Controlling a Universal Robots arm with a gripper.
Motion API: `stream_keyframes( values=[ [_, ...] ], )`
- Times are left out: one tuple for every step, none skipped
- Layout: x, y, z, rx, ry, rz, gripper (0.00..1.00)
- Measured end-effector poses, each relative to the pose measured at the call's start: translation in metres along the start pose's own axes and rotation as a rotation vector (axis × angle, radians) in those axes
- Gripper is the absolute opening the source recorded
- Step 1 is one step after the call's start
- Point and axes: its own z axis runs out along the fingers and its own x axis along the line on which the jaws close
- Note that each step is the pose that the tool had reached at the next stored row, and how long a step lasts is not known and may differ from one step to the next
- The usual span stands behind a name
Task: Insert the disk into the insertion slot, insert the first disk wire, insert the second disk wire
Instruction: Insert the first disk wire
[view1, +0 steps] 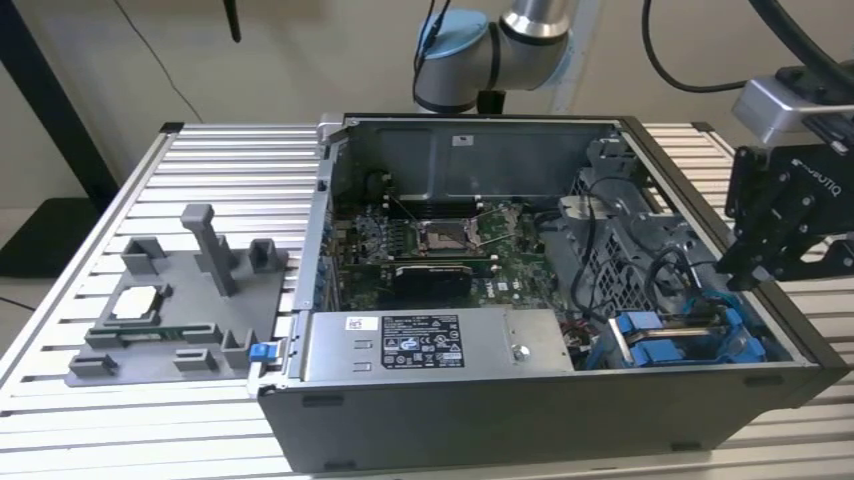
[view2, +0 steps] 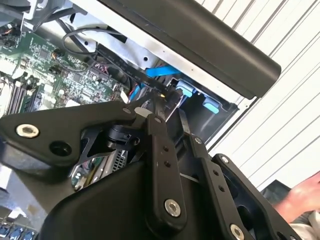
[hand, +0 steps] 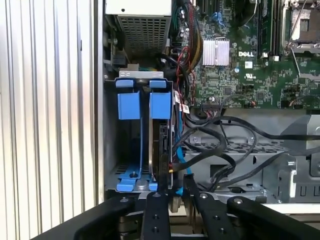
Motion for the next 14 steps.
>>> stream_keyframes(
  values=[
    [0.0, -0.0002, 0.0004, 0.0022, 0.0, 0.0, 1.0],
    [0.0001, -0.0005, 0.0013, 0.0046, -0.0001, 0.0, 1.0],
    [0.0001, -0.0006, 0.0025, 0.0075, -0.0004, -0.001, 1.0],
    [0.0002, -0.0007, 0.0036, 0.01, -0.0003, -0.001, 1.0],
    [0.0002, -0.0007, 0.0048, 0.0124, -0.0002, -0.001, 1.0],
    [0.0003, -0.0007, 0.0059, 0.0154, -0.0002, -0.001, 1.0],
    [0.0003, -0.0007, 0.0064, 0.019, -0.0003, -0.001, 1.0],
    [0.0003, -0.0008, 0.0064, 0.0211, -0.0008, -0.001, 0.0],
    [0.0003, -0.0008, 0.0064, 0.0212, -0.0008, -0.001, 0.0],
    [0.0003, -0.0008, 0.0064, 0.0212, -0.0011, -0.001, 0.0],
    [0.0003, -0.0007, 0.0061, 0.0212, -0.0011, -0.001, 0.0],
    [0.0003, -0.0007, 0.0058, 0.0212, -0.0012, -0.001, 0.0],
    [0.0003, -0.0007, 0.0058, 0.0212, -0.0013, -0.001, 0.0],
    [0.0002, -0.0007, 0.0057, 0.0212, -0.0014, -0.001, 0.0]
  ],
)
